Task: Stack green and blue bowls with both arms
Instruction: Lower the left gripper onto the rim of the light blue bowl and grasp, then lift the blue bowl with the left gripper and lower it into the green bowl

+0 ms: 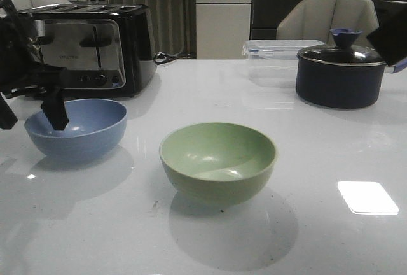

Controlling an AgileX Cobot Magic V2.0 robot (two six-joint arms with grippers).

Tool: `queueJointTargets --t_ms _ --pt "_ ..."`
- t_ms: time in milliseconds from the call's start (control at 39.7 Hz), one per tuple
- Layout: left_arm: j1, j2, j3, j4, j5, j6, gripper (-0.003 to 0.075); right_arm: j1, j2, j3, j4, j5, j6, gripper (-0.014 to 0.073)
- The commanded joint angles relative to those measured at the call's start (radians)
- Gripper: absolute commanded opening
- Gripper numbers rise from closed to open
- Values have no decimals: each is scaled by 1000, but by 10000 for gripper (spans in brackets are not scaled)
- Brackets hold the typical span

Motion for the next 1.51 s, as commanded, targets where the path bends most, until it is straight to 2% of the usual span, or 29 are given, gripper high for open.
queueJointTargets --t_ms 0,277,529,706,1058,1210,1487 --pt "-5 -46 -33 -14 -27 -1 451 -1 -7 -27 1 -64 -12 447" --pt "-5 -46 -33 -14 -37 -1 200 -1 -7 -27 1 -64 -12 447" --pt "-5 -46 -33 -14 -40 -1 92 -1 -7 -27 1 -64 -12 447" --pt "-5 -57 -38 -15 -16 -1 92 -1 -7 -27 1 -64 -12 447" --pt "-21 -160 -125 -89 161 1 92 -1 -7 -27 1 -64 -12 447" --pt "-86 -194 -161 -90 195 1 92 -1 -7 -27 1 -64 -12 447" --pt "-267 -196 -193 -102 205 1 92 -1 -7 -27 1 -64 -12 447"
